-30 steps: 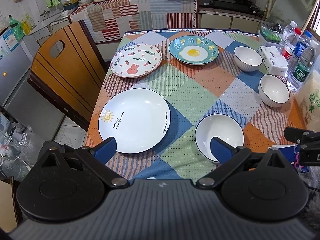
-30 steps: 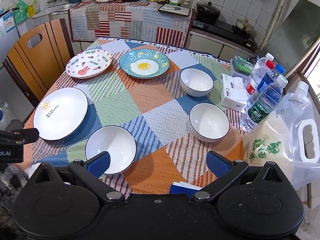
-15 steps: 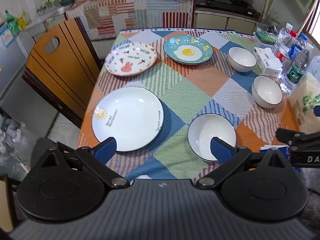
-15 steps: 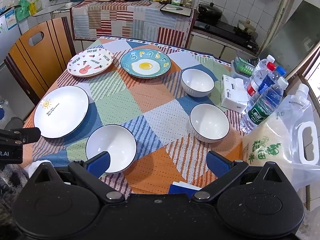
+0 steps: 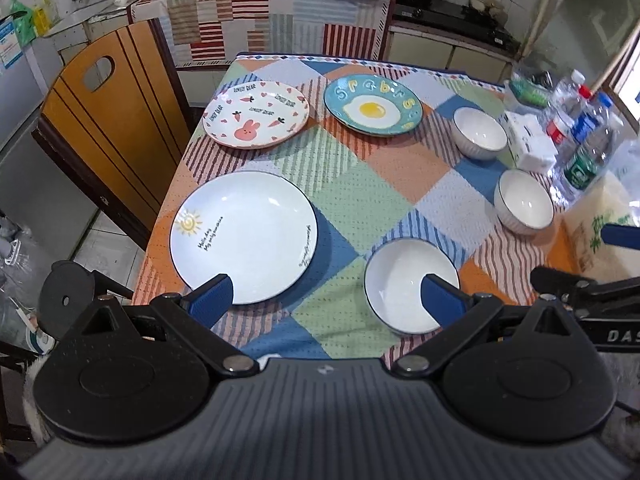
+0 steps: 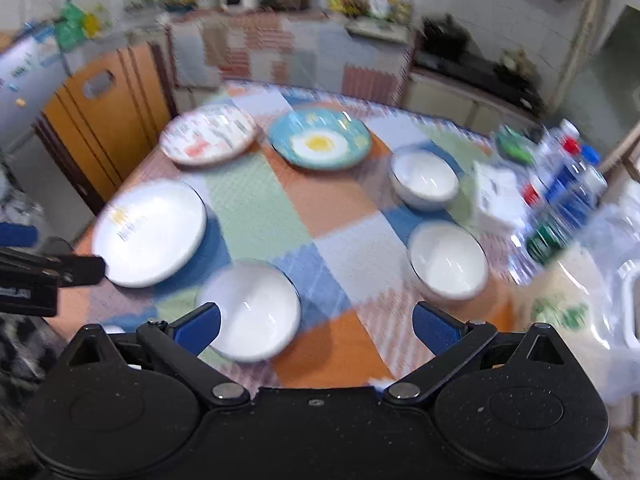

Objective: Organize plates and bowls
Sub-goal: 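Close both grippers on opposite rims of the white sun-print plate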

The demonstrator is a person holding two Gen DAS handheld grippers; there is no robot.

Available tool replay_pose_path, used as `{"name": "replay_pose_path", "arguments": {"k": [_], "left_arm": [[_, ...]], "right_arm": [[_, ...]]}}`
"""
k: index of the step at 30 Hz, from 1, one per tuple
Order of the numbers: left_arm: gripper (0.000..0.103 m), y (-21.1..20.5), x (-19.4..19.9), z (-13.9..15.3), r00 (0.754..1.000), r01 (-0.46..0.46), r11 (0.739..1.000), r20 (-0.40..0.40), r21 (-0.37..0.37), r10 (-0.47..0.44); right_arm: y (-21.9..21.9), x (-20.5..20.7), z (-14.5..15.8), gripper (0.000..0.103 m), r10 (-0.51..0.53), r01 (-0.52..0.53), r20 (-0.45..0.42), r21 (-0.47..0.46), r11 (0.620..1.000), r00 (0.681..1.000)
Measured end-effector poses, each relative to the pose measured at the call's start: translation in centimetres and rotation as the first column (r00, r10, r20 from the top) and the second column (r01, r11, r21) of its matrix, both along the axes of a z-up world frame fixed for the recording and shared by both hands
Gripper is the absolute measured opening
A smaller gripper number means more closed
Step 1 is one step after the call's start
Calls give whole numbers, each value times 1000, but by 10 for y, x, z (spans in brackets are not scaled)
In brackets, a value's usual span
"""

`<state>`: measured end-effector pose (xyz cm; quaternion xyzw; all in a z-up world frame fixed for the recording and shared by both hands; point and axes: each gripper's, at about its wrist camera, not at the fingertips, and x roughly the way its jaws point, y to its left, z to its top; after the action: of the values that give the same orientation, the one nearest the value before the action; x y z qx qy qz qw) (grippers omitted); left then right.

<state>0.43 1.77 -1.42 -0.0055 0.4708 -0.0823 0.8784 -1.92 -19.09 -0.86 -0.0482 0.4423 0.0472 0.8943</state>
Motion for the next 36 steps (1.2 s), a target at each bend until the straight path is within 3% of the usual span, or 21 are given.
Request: {"name": "replay_pose_path", "arguments": {"k": [5,8,11,17,22,26,31,34,36], "left_arm": [[102,19,14,0,999,13,1000,48,21,-14],[102,34,29,-7,997,46,999,65,16,-47],[102,45,49,-20,997,41,997,59,60,-45],[100,76,89,-60,997,59,998,-42,-16,-59],[99,95,115,-93,994,95,994,-63,48,-92],[94,113,137,-124,990,88,991,-120,101,-75],[93,133,151,-157,986,55,994,-164,93,-40],[82,143,153,-170,979,30,998,-204,62,-17],[67,146,155,-178,973,13,999,-229,48,-1]], "right_arm": [[9,7,12,103,131,-132,165,-6,991,978],[14,13,10,103,218,-231,275,16,973,936],[23,26,-2,103,276,-319,352,70,945,895],[47,69,-44,103,369,-432,268,237,870,890],[71,95,-77,98,449,-479,169,299,825,878],[87,110,-99,97,471,-482,118,313,818,874],[97,141,-133,90,427,-391,-25,352,850,904],[99,163,-150,84,377,-299,-127,406,864,918],[98,174,-159,83,362,-256,-175,439,861,916]]}}
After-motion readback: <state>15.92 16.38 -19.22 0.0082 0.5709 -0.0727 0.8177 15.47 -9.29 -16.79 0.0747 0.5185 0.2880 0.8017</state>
